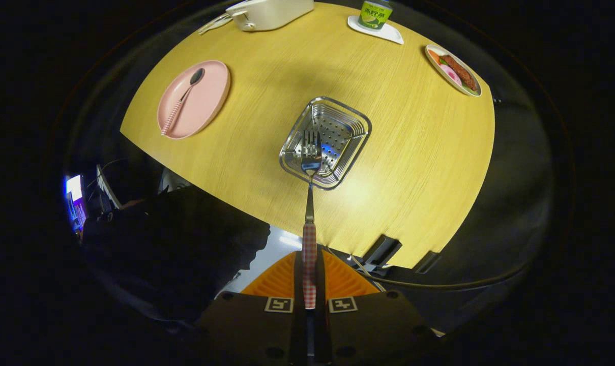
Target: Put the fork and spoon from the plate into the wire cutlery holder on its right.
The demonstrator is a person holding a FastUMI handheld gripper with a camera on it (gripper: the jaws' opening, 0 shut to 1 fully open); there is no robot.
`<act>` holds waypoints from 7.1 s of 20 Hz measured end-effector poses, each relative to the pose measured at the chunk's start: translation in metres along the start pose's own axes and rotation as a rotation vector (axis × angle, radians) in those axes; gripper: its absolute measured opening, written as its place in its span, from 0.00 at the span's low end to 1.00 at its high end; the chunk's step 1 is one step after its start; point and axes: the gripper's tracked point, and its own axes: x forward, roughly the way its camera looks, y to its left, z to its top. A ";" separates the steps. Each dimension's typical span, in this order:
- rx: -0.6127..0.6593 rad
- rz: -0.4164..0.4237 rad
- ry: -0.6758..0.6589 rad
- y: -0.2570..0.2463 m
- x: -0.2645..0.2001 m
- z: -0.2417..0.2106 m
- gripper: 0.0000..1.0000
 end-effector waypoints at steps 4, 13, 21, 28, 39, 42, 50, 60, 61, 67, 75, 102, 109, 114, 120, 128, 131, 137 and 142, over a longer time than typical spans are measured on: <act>0.024 -0.027 0.088 -0.010 0.010 0.017 0.11; 0.028 -0.014 0.248 -0.013 0.010 0.031 0.10; 0.032 0.002 0.249 -0.014 0.012 0.043 0.16; 0.030 0.006 0.106 -0.024 -0.002 0.057 0.26; 0.042 0.131 -0.291 0.053 -0.088 0.078 0.30; 0.031 0.190 -0.402 0.103 -0.103 0.093 0.30; -0.035 0.295 -0.523 0.249 -0.059 0.147 0.30; 0.090 0.293 -0.395 0.302 0.046 0.228 0.30; 0.095 0.277 -0.390 0.300 0.052 0.232 0.30; 0.098 0.231 -0.335 0.314 0.083 0.238 0.30; 0.145 0.282 -0.365 0.300 0.067 0.237 0.10; 0.025 0.124 -0.106 0.035 -0.090 0.014 0.10; -0.024 0.038 0.212 -0.007 -0.054 0.010 0.10; -0.010 0.023 0.358 -0.016 -0.036 0.023 0.10; -0.025 0.019 0.495 -0.015 -0.017 0.032 0.10; -0.028 0.011 0.499 -0.016 -0.017 0.056 0.14; -0.034 0.010 0.470 -0.017 -0.014 0.058 0.22; -0.007 0.031 0.329 -0.023 -0.022 0.058 0.24; 0.021 0.069 0.172 -0.021 -0.033 0.056 0.40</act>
